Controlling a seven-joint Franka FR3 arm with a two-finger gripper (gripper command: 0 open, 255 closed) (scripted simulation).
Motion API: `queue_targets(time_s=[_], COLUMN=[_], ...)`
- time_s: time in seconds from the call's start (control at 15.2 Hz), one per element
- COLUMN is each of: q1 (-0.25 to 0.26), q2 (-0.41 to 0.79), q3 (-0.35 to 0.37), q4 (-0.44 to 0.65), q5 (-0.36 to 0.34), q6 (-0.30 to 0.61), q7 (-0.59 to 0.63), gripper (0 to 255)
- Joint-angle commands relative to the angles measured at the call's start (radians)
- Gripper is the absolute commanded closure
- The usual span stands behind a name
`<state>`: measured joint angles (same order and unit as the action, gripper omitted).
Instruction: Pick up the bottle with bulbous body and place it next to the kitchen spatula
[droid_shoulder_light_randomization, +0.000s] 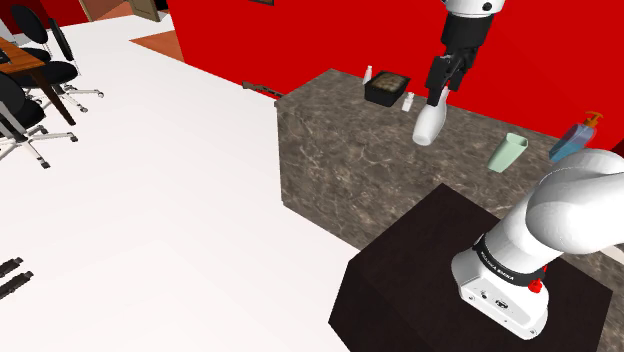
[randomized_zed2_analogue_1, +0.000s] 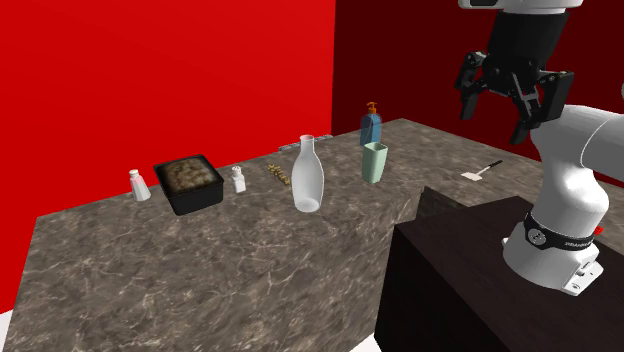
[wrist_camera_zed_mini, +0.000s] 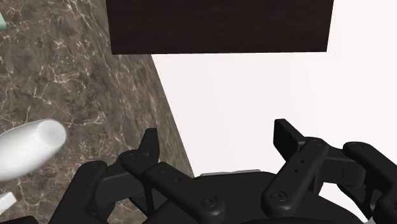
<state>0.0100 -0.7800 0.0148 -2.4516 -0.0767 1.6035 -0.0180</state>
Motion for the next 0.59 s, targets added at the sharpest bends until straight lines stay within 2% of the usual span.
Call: queue_targets(time_s=[0.0,0.53], q1=[0.000,-0.067], q2=[0.000,0.143], q3=[0.000,-0.171], q4=[0.000,0.021], q5=[0.000,-0.098], q6=[0.000,0.142], q7=[0.000,-0.170], gripper=[0,0])
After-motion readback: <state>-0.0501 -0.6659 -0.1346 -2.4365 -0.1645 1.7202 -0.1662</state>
